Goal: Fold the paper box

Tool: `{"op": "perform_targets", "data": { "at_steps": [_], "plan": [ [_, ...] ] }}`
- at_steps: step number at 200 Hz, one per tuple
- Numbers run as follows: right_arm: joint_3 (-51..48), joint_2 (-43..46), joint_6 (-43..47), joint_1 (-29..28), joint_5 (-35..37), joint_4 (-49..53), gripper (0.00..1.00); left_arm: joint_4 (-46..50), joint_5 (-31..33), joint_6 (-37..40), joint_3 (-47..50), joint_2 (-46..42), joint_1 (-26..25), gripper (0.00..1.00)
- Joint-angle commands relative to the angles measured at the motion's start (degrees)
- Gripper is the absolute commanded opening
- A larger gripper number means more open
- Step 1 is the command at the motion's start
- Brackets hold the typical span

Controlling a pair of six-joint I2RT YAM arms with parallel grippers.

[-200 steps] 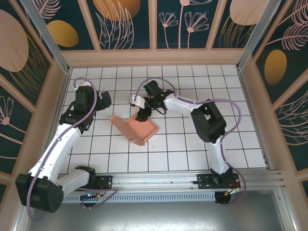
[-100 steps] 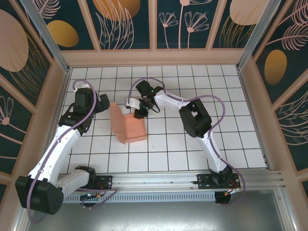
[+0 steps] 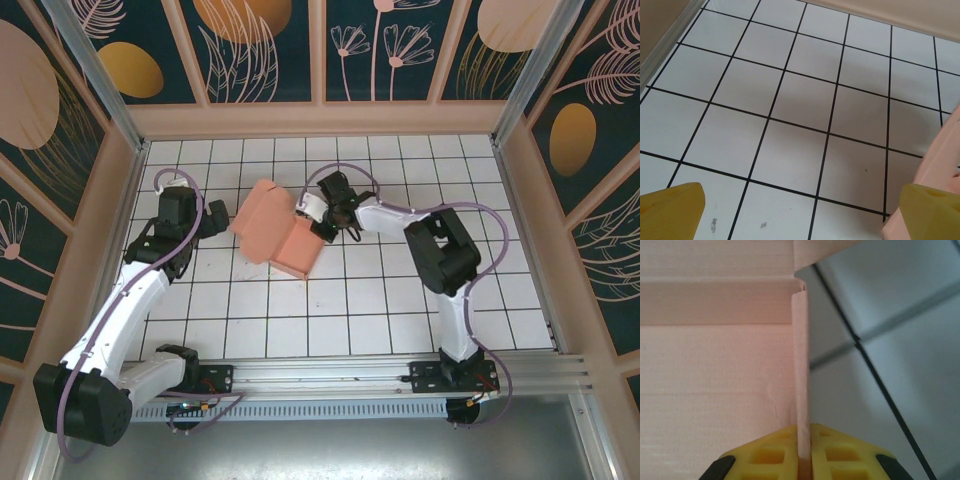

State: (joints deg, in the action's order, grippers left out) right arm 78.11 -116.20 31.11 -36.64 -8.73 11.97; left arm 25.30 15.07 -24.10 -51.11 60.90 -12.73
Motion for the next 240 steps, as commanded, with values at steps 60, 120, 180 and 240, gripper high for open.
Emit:
{"op": "perform_targets", "data": {
  "at_steps": [60, 120, 180, 240],
  "plan": [
    [-24.8, 20.1, -45.1, 1.5, 22.8, -17.5, 0.14, -5.2, -4.2, -0.3, 1.6, 2.6, 0.4, 0.99],
    [-32.6, 24.8, -56.6, -3.2, 30.1, -21.8, 0.26, -6.3, -6.7, 0.6, 1.5, 3.8, 0.3, 0.99],
    [-32.3, 29.3, -50.7, 1.5, 23.7, -24.0, 0.59, -10.0, -12.9, 0.7, 3.4, 2.0, 0.4, 0.99],
    [-32.8, 32.4, -47.5, 11.8, 2.8, -25.1, 0.60, -19.8, -25.7, -0.2, 6.2, 4.8, 0.3, 0.98]
  ]
}}
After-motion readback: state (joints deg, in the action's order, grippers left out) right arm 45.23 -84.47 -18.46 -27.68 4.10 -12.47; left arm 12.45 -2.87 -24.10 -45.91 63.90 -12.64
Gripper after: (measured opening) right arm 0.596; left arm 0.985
